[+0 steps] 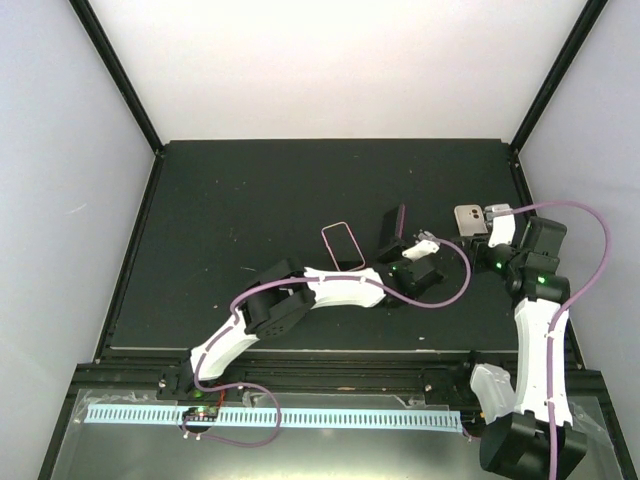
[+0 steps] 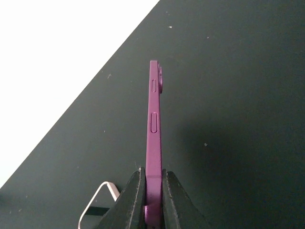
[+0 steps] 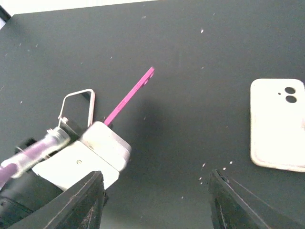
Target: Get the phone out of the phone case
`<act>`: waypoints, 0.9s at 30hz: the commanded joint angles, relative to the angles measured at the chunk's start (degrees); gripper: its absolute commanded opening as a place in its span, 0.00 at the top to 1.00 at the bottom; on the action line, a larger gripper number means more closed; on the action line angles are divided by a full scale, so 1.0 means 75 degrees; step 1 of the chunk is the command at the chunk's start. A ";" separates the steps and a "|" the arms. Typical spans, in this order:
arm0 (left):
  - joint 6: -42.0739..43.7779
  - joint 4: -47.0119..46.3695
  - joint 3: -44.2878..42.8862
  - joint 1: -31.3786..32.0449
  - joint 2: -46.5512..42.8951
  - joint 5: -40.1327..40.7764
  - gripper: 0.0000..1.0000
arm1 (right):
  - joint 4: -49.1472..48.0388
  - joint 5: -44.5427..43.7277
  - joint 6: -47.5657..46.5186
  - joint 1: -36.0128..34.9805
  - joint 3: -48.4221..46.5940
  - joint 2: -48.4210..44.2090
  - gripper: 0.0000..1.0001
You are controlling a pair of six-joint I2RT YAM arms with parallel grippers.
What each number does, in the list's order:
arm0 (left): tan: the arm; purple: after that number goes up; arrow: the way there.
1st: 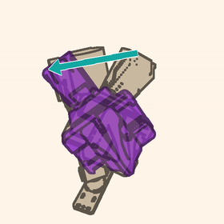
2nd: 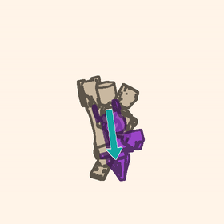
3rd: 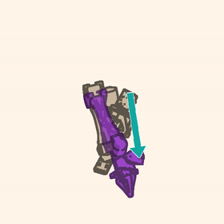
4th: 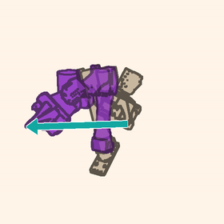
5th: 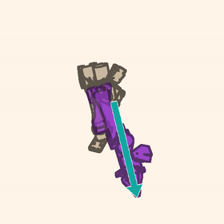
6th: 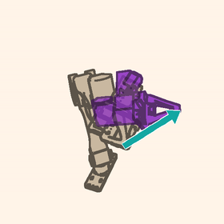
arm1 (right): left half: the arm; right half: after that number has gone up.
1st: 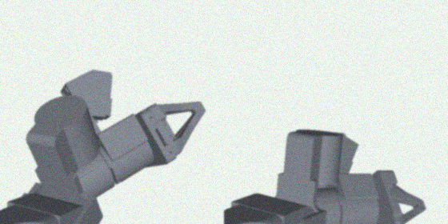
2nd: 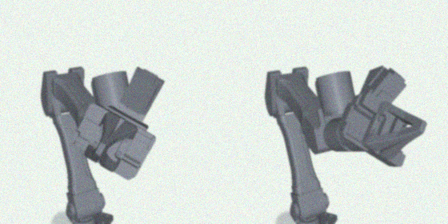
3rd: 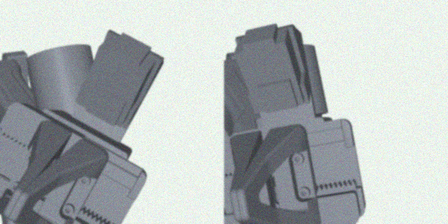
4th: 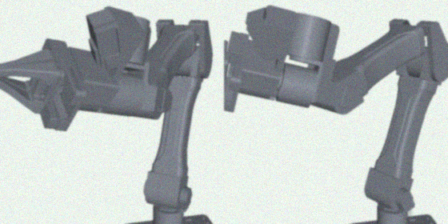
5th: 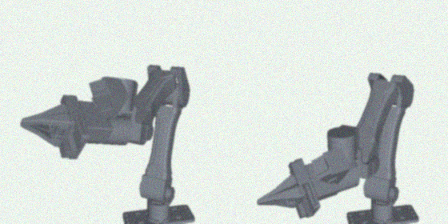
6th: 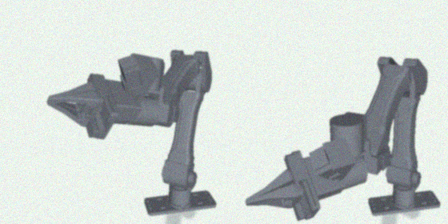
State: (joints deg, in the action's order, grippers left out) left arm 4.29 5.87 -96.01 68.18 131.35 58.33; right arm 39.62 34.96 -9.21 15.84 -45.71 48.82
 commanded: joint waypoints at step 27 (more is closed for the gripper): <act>-0.4045 0.4847 -0.2258 -0.1005 0.1589 -0.1708 0.99 | -0.0984 -0.0528 0.0666 0.0013 0.0085 -0.0214 0.43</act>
State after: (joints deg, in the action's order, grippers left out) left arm -23.62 37.01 -112.97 60.90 141.14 56.99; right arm 32.95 30.41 -4.67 16.10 -45.28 47.27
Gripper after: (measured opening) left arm 0.068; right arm 0.570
